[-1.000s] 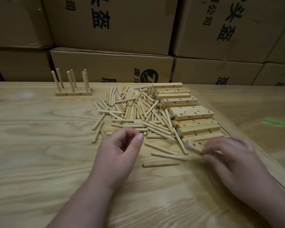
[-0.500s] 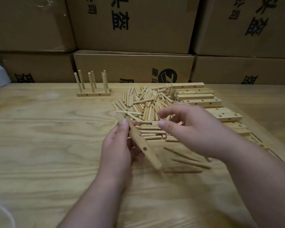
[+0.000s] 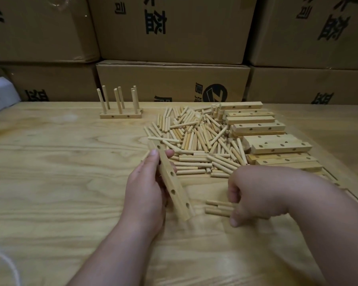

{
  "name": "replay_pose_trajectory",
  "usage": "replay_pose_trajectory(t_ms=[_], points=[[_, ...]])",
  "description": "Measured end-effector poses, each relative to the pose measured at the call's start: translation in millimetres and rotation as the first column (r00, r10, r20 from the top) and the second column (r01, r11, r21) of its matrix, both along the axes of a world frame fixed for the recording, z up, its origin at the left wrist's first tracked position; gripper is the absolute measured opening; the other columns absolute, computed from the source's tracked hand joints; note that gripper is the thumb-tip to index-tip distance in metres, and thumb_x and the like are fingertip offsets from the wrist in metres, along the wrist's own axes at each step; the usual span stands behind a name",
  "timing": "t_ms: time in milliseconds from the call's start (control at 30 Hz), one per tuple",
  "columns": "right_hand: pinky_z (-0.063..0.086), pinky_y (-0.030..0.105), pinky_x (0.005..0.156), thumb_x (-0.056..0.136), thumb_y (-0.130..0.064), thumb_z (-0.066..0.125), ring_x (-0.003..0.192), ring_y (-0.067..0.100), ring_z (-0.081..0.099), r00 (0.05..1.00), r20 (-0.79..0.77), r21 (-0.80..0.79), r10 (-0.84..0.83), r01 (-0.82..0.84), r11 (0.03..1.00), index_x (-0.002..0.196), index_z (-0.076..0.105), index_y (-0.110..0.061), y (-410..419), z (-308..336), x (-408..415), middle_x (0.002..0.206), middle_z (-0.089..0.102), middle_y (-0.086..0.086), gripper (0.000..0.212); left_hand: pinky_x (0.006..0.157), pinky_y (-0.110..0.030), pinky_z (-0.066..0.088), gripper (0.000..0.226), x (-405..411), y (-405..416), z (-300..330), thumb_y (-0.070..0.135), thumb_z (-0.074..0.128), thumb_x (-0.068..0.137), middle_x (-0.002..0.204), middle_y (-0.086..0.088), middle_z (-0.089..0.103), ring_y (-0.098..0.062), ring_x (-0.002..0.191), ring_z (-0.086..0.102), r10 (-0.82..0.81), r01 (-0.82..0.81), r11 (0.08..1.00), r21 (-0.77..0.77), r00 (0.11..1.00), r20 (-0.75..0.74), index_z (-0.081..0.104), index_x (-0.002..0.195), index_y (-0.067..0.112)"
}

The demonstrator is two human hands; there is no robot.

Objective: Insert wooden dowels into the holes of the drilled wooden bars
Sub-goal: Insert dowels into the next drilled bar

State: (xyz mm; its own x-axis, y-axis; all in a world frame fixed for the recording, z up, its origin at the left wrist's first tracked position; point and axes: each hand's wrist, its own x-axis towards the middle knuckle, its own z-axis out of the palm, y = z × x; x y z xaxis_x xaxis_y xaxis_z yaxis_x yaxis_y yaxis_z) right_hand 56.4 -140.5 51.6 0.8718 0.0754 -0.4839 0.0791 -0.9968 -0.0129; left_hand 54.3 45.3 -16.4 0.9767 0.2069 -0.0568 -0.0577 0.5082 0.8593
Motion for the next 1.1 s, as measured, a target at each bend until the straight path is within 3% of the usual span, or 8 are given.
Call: replay_pose_trajectory(t_ms=[133,233,400,533,633,800,1000,1100], points=[[0.039,0.025,0.049,0.086,-0.053,0.067,0.065,0.009,0.055,0.992,-0.039,-0.069,0.122,-0.125,0.990,0.088,0.065,-0.024,2.6,-1.1,-2.5,0.077,0.061,-0.008,0.029,0.041,-0.018,0.040,0.042,0.0,0.3,-0.3,0.037,0.048,0.104,0.069,-0.002,0.061,-0.007,0.049,0.052,-0.007,0.007,1.000,0.007,1.000,-0.002,0.082,0.086,0.019],[0.037,0.029,0.053,0.094,-0.051,0.055,0.070,0.011,0.054,0.987,-0.027,-0.072,0.157,-0.159,0.985,0.084,0.058,-0.022,6.4,-4.3,-2.5,0.082,0.058,-0.006,0.031,0.042,-0.019,0.042,0.042,0.4,1.2,-1.7,0.038,0.048,0.104,0.069,-0.002,0.062,-0.008,0.050,0.053,-0.014,0.014,1.000,0.004,1.000,-0.009,0.081,0.089,0.017],[0.038,0.029,0.060,0.104,-0.044,0.041,0.078,0.008,0.053,0.991,0.085,0.127,0.106,-0.117,0.985,0.084,0.043,-0.028,4.6,-0.9,-1.1,0.090,0.055,-0.008,0.025,0.053,-0.027,0.042,0.040,1.2,4.0,-6.6,0.043,0.049,0.102,0.071,0.000,0.060,-0.010,0.056,0.051,-0.047,0.046,0.996,0.070,0.999,0.021,0.081,0.096,0.019],[0.049,0.034,0.068,0.103,-0.048,0.044,0.078,0.008,0.060,0.979,0.186,0.369,0.078,-0.143,0.918,0.085,0.045,-0.035,4.8,0.7,0.5,0.086,0.065,-0.010,0.022,0.048,-0.029,0.041,0.039,-0.2,3.6,-6.8,0.039,0.046,0.105,0.069,-0.002,0.056,-0.013,0.054,0.048,-0.123,0.116,0.986,0.116,0.991,0.057,0.079,0.098,0.019],[0.045,0.028,0.058,0.100,-0.049,0.049,0.060,-0.001,0.053,0.945,0.327,0.505,0.024,-0.197,0.840,0.081,0.053,-0.032,7.5,-1.5,3.0,0.072,0.061,-0.017,0.026,0.047,-0.028,0.035,0.045,-1.5,2.3,-5.4,0.038,0.039,0.107,0.066,-0.004,0.053,-0.016,0.051,0.042,-0.178,0.169,0.976,0.137,0.982,0.058,0.078,0.099,0.016],[0.035,0.017,0.043,0.097,-0.050,0.055,0.049,-0.001,0.047,0.902,0.426,0.625,-0.075,-0.233,0.745,0.085,0.063,-0.029,4.8,-0.5,6.0,0.061,0.056,-0.016,0.026,0.045,-0.026,0.032,0.049,-2.0,2.0,-3.9,0.037,0.034,0.107,0.066,-0.004,0.052,-0.016,0.051,0.039,-0.191,0.187,0.978,0.088,0.981,0.036,0.077,0.093,0.018],[0.041,0.021,0.046,0.093,-0.053,0.059,0.050,0.002,0.045,0.905,0.413,0.702,-0.102,-0.245,0.668,0.086,0.067,-0.025,5.9,0.9,4.7,0.060,0.054,-0.010,0.030,0.046,-0.026,0.038,0.031,-1.9,2.7,-5.0,0.041,0.048,0.093,0.070,-0.007,0.055,-0.015,0.051,0.044,-0.180,0.154,0.955,0.253,0.980,0.086,0.065,0.076,0.021],[0.041,0.020,0.045,0.093,-0.052,0.059,0.049,0.001,0.044,0.901,0.420,0.703,-0.106,-0.249,0.666,0.085,0.068,-0.025,7.1,1.2,3.3,0.059,0.053,-0.011,0.029,0.047,-0.026,0.039,0.032,-1.2,3.0,-6.1,0.045,0.048,0.087,0.069,-0.004,0.057,-0.013,0.051,0.046,-0.179,0.152,0.951,0.270,0.981,0.078,0.070,0.080,0.023]])
